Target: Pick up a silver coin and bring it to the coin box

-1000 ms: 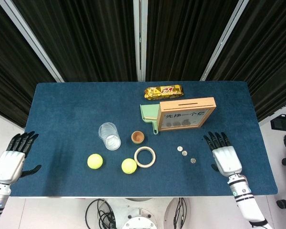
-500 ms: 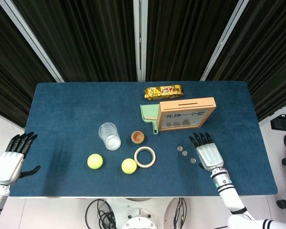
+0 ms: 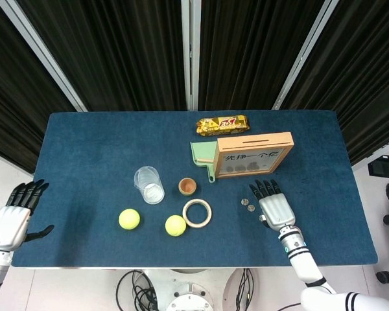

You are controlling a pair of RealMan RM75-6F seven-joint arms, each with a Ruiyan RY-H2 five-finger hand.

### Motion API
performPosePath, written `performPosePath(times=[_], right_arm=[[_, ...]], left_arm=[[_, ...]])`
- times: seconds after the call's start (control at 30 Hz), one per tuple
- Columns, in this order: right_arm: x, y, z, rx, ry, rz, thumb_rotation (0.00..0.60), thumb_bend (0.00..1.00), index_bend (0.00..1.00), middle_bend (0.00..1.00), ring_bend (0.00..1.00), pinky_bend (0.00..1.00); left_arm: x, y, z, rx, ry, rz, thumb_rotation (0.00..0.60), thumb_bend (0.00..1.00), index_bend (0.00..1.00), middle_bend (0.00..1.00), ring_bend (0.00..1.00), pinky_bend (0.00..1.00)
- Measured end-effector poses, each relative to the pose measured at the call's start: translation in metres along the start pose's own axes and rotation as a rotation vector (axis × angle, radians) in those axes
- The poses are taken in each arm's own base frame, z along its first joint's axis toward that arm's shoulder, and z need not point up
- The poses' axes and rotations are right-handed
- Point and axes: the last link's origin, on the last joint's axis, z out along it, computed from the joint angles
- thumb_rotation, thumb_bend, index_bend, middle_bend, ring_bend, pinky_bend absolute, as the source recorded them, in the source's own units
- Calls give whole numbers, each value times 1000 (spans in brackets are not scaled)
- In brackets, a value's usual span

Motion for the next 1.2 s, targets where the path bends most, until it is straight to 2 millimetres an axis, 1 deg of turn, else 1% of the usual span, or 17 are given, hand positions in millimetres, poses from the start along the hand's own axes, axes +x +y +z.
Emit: performPosePath(times=[0.43, 0.9, 0.97, 1.1, 1.2], right_arm=[[-1, 0, -1, -4, -9, 7, 600, 54, 0, 0, 0, 0], [-3, -2, -1, 5, -18, 15, 600, 54, 0, 0, 0, 0], [-3, -2, -1, 6, -17, 15, 600, 55, 29, 0, 0, 0], [-4, -2, -3, 8, -16, 18, 600, 56, 162, 0, 0, 0], [-4, -1, -3, 8, -18, 18, 600, 56, 223, 0, 0, 0]], left_arm=[[3, -1, -1, 1, 6, -8, 600, 152, 51, 19, 0, 0], [2, -2, -1, 8, -4, -5, 600, 151, 51, 20, 0, 0], [1, -2, -1, 9, -7, -5, 600, 152, 51, 20, 0, 0], [1, -3, -1, 9, -9, -4, 600, 152, 51, 20, 0, 0], [2, -2, -1, 7, -8, -5, 600, 153, 52, 20, 0, 0]])
